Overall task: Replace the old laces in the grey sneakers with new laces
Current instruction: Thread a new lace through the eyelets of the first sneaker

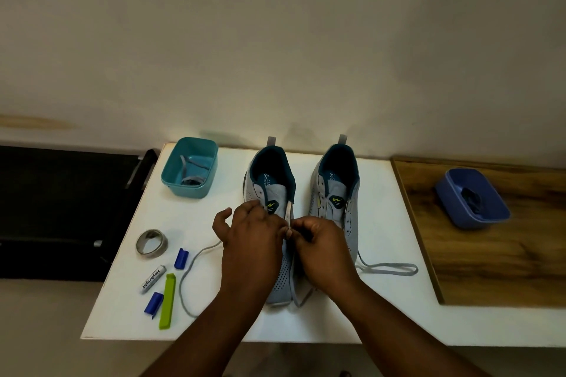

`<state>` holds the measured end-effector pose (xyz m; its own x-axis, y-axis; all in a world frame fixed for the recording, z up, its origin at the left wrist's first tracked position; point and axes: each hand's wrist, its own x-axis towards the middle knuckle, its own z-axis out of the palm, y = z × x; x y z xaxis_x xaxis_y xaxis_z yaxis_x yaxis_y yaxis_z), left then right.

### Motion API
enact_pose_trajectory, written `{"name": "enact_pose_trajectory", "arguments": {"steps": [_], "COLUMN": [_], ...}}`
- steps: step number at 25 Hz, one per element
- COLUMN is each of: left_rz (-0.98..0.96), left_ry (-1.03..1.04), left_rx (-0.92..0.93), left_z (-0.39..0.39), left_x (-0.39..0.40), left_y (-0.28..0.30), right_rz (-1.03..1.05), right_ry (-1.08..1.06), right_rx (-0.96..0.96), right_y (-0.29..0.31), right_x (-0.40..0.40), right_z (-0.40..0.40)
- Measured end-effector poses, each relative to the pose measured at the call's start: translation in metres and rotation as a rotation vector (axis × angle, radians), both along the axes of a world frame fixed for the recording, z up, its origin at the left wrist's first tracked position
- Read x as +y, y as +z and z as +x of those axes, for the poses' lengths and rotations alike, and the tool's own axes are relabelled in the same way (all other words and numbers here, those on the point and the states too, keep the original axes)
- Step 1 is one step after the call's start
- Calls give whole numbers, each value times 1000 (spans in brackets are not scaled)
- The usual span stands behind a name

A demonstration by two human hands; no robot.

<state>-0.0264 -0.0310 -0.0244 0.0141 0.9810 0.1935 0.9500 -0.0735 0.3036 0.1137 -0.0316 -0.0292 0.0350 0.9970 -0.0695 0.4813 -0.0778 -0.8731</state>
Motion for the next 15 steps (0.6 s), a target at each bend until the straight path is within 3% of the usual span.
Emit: {"name": "enact_pose_trajectory", "arguments": {"steps": [4,11,13,15], "left_rz": [44,-8,-37,-64], "left_ry": [-25,-65,-85,-108], "left_rx": [-130,-253,-191,-110], "left_z": [-7,-15,-17,-19], "left_x": [4,9,9,8], "left_y": [-5,-1,3,7], "right_rz": [-33,142,177,200], "right_ry": [62,88,-13,-234], "right_rx": [-12,-361,-475,-464], "right_y": [1,6,19,36], "right_x": [3,3,5,13], "right_z": [7,8,14,39]}}
